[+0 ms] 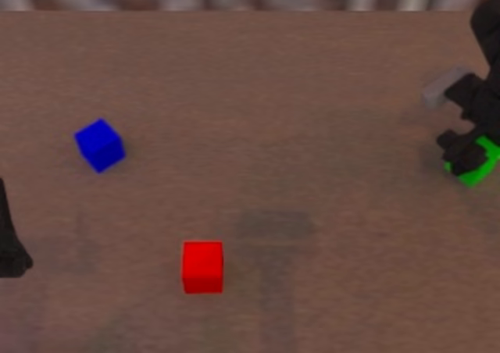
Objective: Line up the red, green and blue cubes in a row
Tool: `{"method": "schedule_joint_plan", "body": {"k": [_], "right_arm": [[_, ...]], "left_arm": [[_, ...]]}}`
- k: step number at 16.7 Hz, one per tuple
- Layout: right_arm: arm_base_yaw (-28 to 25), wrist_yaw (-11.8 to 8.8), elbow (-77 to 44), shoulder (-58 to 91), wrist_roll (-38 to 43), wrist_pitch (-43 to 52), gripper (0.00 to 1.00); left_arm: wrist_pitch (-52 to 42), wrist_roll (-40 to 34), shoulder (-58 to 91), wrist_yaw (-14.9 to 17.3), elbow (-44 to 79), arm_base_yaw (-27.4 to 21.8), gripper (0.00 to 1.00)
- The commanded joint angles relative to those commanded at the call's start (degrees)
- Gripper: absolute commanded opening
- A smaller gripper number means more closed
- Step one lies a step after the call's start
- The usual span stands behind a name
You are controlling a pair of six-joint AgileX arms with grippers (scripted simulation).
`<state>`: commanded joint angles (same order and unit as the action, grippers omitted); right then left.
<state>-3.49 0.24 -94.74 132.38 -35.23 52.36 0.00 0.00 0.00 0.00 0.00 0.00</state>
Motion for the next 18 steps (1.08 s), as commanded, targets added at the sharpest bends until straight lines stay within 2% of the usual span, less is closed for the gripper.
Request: {"method": "schedule_joint_plan", "body": {"k": [8, 10, 18], "right_arm": [[0.0, 0.0, 0.0, 0.0, 0.0, 0.0, 0.0], [-0.15, -0.7, -0.39, -1.81, 0.58, 1.19, 0.0], [-0.62, -0.73, -9.17, -5.91, 0.46, 14.19, 0.0]], "left_arm": [[0.0, 0.0, 0.0, 0.0, 0.0, 0.0, 1.0], [0.0, 0.0, 0.0, 0.0, 0.0, 0.0, 1.0], [0.0, 0.0, 0.0, 0.0, 0.0, 0.0, 1.0]]}}
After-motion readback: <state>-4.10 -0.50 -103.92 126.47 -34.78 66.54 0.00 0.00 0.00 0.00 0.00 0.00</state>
